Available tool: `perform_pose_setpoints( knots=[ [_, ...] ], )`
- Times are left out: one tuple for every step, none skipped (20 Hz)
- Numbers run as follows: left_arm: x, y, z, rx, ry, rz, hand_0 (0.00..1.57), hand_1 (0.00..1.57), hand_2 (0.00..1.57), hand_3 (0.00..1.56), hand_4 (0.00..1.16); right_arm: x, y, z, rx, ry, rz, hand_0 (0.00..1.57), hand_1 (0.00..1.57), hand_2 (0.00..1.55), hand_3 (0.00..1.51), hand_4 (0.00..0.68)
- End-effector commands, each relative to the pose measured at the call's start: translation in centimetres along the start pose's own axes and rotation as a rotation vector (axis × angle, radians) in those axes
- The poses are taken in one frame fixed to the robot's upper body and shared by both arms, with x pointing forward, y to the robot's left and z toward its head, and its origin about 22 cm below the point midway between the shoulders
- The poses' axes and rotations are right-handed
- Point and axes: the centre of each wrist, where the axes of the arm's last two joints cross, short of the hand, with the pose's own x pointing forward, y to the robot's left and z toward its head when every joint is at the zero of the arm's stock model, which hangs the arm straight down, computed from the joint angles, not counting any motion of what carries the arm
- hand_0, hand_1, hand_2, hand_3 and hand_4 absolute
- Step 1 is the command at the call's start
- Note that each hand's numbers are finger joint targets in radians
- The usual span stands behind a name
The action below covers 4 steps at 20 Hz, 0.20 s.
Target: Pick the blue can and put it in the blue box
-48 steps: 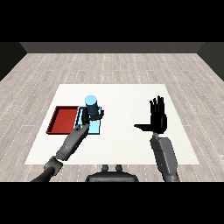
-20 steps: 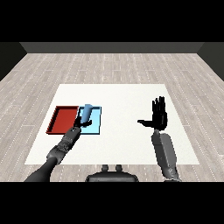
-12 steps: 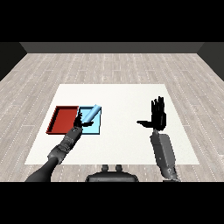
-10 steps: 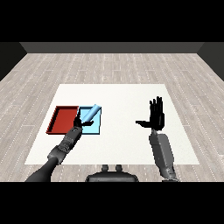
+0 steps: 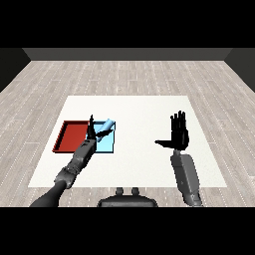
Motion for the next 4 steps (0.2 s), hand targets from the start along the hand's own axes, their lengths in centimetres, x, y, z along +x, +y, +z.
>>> perform_pose_setpoints(
  knots=[
    [1.3,0.1,0.0,-0.098,-0.237,0.218,0.00,0.00,0.00,0.00,0.00,0.3,-1.2,0.8,0.014,0.013,0.048,0.00,0.00,0.00,0.00,0.000],
    [3.6,-1.4,-0.5,-0.147,-0.280,0.293,0.00,0.00,0.00,0.00,0.00,0.1,-0.9,0.3,0.022,0.018,0.042,0.00,0.00,0.00,0.00,0.000],
    [2.4,-1.0,0.7,-0.154,-0.314,0.293,0.00,0.00,0.00,0.00,0.00,-0.1,-1.0,1.0,0.016,0.042,0.038,0.00,0.00,0.00,0.00,0.000],
    [2.0,-1.3,1.7,-0.154,-0.319,0.311,0.00,0.00,0.00,0.00,0.00,-0.7,-0.7,1.5,0.030,0.059,0.054,0.00,0.00,0.00,0.00,0.000]
  ],
)
